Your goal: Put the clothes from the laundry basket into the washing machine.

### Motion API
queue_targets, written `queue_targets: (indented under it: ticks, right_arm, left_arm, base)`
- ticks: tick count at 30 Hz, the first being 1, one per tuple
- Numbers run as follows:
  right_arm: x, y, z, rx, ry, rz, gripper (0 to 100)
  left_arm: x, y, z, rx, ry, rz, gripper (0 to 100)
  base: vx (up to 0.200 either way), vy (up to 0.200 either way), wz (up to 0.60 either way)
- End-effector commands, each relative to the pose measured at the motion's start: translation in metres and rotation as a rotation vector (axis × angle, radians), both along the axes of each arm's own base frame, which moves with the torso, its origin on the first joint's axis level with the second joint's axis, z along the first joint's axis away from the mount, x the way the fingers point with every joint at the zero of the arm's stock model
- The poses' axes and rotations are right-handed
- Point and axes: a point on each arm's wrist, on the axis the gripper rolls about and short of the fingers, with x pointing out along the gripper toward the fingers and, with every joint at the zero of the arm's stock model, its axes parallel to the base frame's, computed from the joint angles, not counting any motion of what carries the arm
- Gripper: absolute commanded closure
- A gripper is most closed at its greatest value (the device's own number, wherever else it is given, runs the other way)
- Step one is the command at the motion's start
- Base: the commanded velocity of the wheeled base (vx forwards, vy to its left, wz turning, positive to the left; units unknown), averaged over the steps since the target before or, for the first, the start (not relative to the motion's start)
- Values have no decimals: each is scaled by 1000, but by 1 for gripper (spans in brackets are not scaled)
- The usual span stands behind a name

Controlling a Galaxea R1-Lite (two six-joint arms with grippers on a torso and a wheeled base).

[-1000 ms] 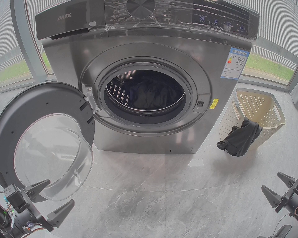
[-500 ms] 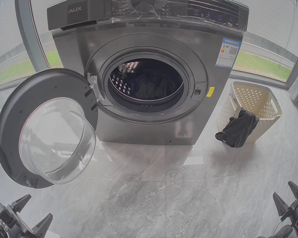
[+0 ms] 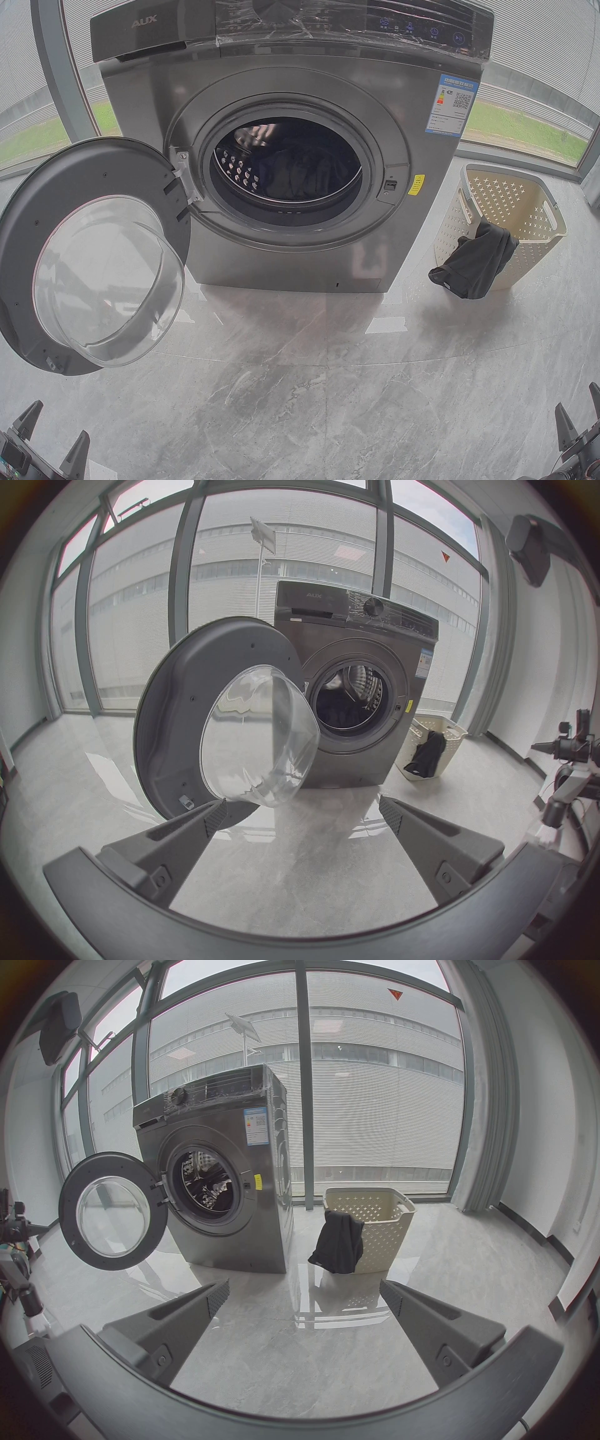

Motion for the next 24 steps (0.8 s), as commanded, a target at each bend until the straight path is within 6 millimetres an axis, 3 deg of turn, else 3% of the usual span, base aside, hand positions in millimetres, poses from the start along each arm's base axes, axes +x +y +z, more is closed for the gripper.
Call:
queue_targets:
  ticks: [1, 8, 18, 24]
  right_arm:
    - [-1, 0, -6, -9, -8, -14, 0]
    - [-1, 0, -6, -12, -6, -14, 0]
    - [-1, 0, -6, -21, -7, -11, 0]
    - [-1, 0, -6, -21, -7, -11, 0]
  left_arm:
    - [-4, -3, -6, 36, -49, 59, 0]
    - [-7, -1, -13, 30, -10, 171, 0]
    - [-7, -1, -13, 45, -25, 137, 0]
    - [-7, -1, -13, 39, -23, 138, 0]
  base:
    - [0, 0, 0]
    - [0, 0, 0]
    - [0, 0, 0]
    - [0, -200, 0]
